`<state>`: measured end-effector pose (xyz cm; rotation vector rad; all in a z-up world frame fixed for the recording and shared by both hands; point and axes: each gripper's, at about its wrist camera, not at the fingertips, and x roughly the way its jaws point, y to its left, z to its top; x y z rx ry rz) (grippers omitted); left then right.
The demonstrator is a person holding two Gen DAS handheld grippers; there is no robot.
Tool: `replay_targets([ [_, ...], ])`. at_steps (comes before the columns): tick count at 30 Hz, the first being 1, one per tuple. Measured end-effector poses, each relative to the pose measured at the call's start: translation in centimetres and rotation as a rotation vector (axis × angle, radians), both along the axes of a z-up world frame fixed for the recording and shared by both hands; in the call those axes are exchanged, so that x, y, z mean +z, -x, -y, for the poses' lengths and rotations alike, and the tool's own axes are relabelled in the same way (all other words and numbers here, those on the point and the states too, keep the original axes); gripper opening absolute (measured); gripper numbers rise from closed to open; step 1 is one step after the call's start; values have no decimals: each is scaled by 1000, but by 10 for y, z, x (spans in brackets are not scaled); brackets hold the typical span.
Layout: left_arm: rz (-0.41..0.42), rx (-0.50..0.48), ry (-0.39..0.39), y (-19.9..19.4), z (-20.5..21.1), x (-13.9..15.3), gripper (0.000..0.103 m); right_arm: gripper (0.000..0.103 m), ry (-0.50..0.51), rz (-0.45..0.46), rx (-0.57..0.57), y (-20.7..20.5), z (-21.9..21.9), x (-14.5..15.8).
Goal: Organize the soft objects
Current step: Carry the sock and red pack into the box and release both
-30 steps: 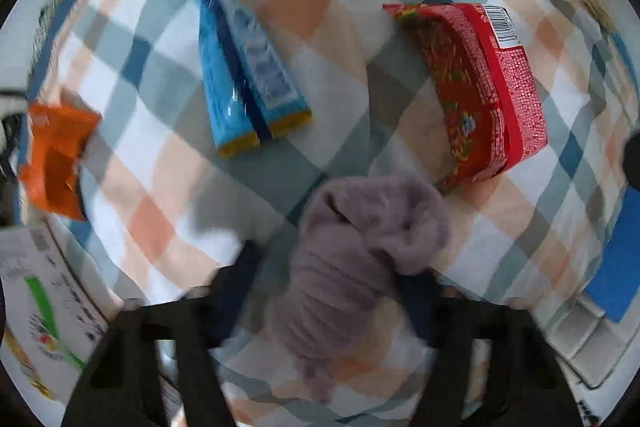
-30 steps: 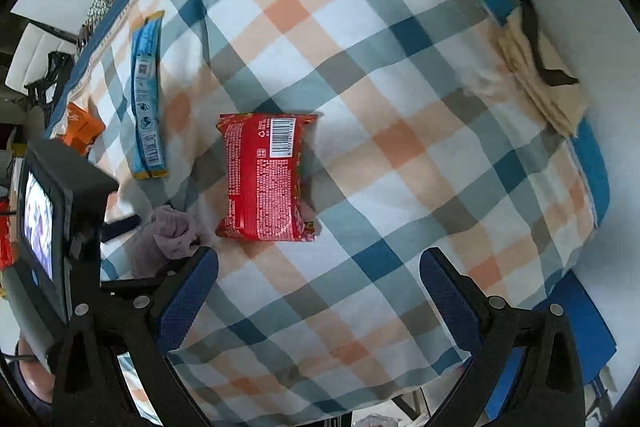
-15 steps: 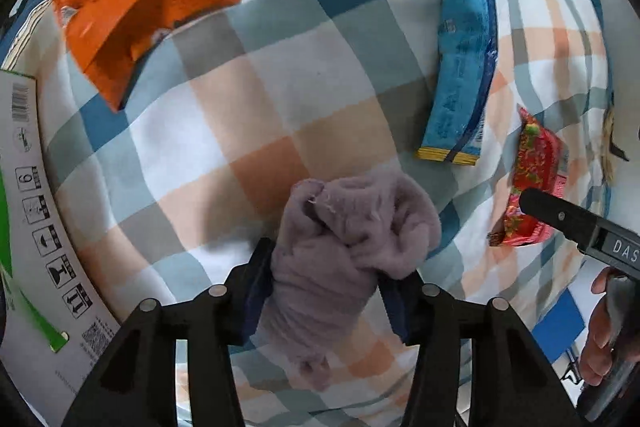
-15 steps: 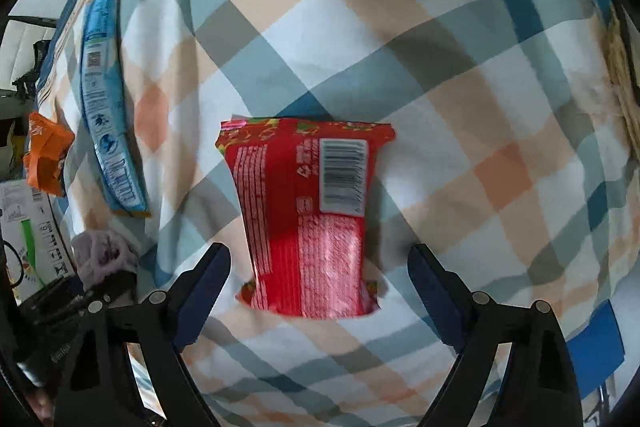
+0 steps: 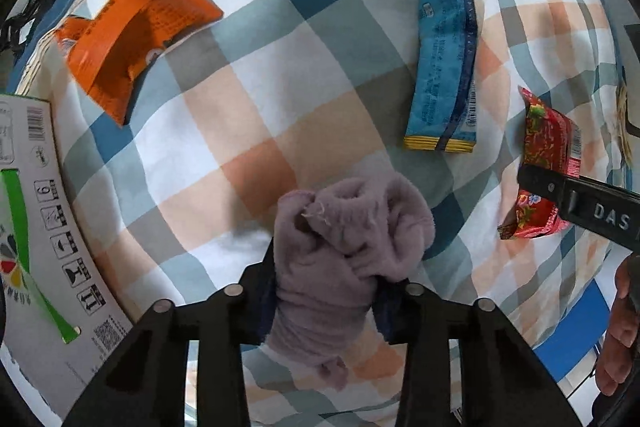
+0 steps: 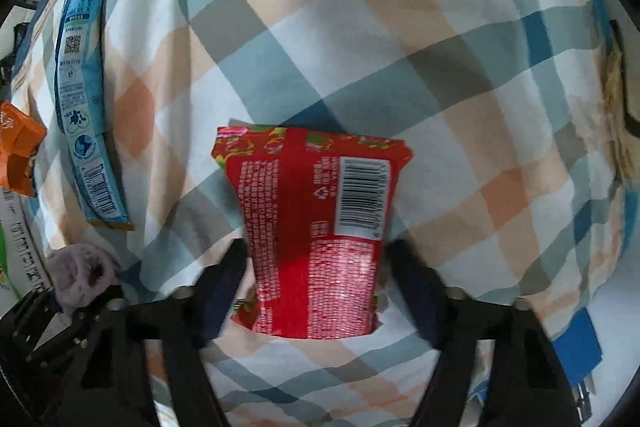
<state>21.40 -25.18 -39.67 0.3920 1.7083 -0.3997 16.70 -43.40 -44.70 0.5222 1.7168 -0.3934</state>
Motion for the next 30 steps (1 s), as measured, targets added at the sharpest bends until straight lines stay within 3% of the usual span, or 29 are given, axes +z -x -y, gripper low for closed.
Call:
replay_targets([
  [1, -1, 4, 4, 2, 0, 2, 34, 54, -2, 7, -3, 0, 0, 2],
  [9, 31, 39, 70, 23, -8, 38, 34, 49, -8, 37, 22, 4, -18, 24],
  [15, 82, 102, 159, 28, -40, 95, 34, 48, -58, 147, 85, 13, -51, 85],
  [19, 151, 147, 233, 23, -79, 150, 34, 48, -74, 237, 166, 14, -86, 137],
  [24, 258, 215, 276, 21, -141, 198, 34, 48, -109, 347, 303, 15, -148, 203],
  [30, 320, 334, 264, 17, -238, 223, 34, 48, -173, 432, 468, 3, -248, 250],
])
